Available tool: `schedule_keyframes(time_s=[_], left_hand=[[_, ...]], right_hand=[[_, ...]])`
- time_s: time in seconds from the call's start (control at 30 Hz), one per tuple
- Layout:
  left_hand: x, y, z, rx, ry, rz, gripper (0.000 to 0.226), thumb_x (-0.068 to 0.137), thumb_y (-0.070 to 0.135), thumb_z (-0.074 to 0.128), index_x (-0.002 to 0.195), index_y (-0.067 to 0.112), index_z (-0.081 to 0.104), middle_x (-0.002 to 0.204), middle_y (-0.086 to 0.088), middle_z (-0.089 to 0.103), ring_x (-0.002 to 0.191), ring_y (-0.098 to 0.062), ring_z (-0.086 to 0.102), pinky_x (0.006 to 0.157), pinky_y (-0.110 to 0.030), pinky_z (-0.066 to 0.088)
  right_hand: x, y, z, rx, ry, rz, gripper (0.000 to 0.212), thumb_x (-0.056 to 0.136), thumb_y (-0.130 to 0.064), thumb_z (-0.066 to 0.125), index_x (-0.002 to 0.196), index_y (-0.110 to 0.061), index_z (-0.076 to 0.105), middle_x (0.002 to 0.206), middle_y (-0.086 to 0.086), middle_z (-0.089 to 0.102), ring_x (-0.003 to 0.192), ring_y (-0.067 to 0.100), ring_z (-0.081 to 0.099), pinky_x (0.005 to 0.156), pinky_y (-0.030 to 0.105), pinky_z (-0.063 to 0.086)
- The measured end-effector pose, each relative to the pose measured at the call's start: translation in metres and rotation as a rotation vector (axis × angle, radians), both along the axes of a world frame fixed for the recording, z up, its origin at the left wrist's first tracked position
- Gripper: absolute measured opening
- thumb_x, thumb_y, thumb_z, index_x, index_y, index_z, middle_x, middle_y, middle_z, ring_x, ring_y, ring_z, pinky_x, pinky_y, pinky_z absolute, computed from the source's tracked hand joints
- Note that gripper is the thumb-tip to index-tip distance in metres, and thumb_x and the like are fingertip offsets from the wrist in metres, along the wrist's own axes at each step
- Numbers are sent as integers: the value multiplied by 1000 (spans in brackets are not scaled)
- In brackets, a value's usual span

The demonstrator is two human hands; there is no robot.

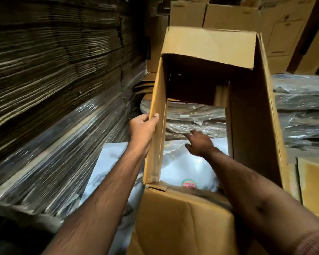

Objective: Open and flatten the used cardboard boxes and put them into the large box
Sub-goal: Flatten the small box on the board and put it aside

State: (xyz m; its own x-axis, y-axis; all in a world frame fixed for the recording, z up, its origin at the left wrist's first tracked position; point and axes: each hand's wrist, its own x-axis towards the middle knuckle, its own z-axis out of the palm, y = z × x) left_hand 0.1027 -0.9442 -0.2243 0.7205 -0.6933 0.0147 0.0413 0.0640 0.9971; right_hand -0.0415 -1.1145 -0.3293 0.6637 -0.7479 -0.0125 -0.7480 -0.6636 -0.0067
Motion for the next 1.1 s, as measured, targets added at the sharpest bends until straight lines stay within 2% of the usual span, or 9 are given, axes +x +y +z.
schedule_keyframes(time_s=[0.13,0.3,0.47,0.6,0.77,0.83,0.93,1.0,1.1], left_hand=[[-7,5,-1,-14,63,-21,22,83,30,73,78,8,73,80,-12,65,75,-22,57,73,-38,47],[-9,11,8,-39,124,-50,14,94,20,67,90,8,73,89,-12,74,81,-24,69,85,-47,57],[-5,15,19,-54,85,-73,16,93,25,68,94,10,74,86,-9,76,81,-23,72,83,-44,59],[-9,12,30,-70,80,-65,16,93,24,68,94,9,75,87,-13,76,80,-25,72,78,-43,60],[-10,0,31,-75,91,-12,14,93,22,68,91,10,74,88,-16,75,78,-27,71,80,-48,60],[-7,-6,29,-56,100,5,13,92,22,69,91,10,74,86,-13,76,78,-25,71,81,-49,60],[-1,-11,22,-49,117,34,13,91,21,70,88,10,75,88,-14,75,79,-27,69,86,-54,57],[5,-14,14,-36,127,71,12,89,22,71,87,11,76,90,-14,75,83,-28,69,90,-56,55],[11,-16,5,-7,154,142,11,89,23,71,93,13,74,90,-8,76,89,-25,72,89,-48,58]], right_hand=[[-9,-40,40,-233,-168,-74,76,89,-37,60,154,-20,26,161,20,18,146,37,23,113,51,30],[-22,-76,61,-218,-72,-173,93,90,-49,60,158,-21,4,164,19,5,151,38,5,119,57,15],[-22,-107,80,-226,20,-269,97,89,-54,60,158,-27,-2,166,13,-6,152,35,-4,118,60,3],[-33,-136,95,77,114,-323,96,90,-53,64,159,-17,7,165,16,8,151,33,14,120,38,19],[-24,-119,83,-137,-96,-228,69,88,-44,64,144,-12,39,143,22,41,131,41,41,105,43,42],[-21,-109,84,-130,-95,-177,66,90,-40,63,145,-13,37,148,21,35,136,39,35,108,42,39],[-20,-103,89,-111,-43,-117,71,93,-37,60,153,-14,29,161,23,16,148,38,16,120,41,23],[-20,-97,94,-177,-40,-62,63,94,-33,59,150,-14,38,160,22,19,147,38,20,119,42,25],[-14,-78,108,-352,-57,2,50,92,-22,58,140,-11,50,155,22,29,142,38,27,114,42,29]])
